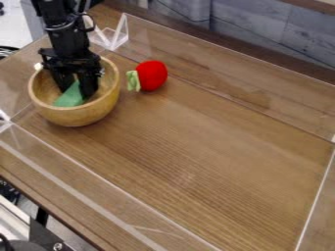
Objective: Remove the green stick from the brown bowl and put it on the table
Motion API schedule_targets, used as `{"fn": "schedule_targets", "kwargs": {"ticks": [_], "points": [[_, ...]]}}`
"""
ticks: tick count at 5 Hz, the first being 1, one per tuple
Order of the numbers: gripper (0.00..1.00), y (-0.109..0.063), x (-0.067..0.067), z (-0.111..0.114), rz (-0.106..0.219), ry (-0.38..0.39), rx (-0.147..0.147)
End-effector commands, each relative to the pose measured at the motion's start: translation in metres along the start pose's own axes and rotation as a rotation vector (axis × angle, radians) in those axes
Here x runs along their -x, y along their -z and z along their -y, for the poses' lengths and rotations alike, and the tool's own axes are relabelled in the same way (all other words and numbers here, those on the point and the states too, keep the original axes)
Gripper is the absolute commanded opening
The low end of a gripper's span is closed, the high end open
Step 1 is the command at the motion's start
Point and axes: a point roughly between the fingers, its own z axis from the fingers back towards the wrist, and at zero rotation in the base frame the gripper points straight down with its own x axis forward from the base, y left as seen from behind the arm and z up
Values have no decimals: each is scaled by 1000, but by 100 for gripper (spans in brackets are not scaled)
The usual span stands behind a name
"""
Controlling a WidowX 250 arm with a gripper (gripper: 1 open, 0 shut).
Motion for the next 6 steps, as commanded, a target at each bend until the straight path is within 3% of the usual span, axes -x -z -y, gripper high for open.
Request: {"fn": "schedule_targets", "kwargs": {"ticks": [1,3,6], "points": [[0,-36,-5,-6,87,-18,-27],[0,-41,-2,9,103,17,-22],[0,-30,9,27,120,-78,-23]]}}
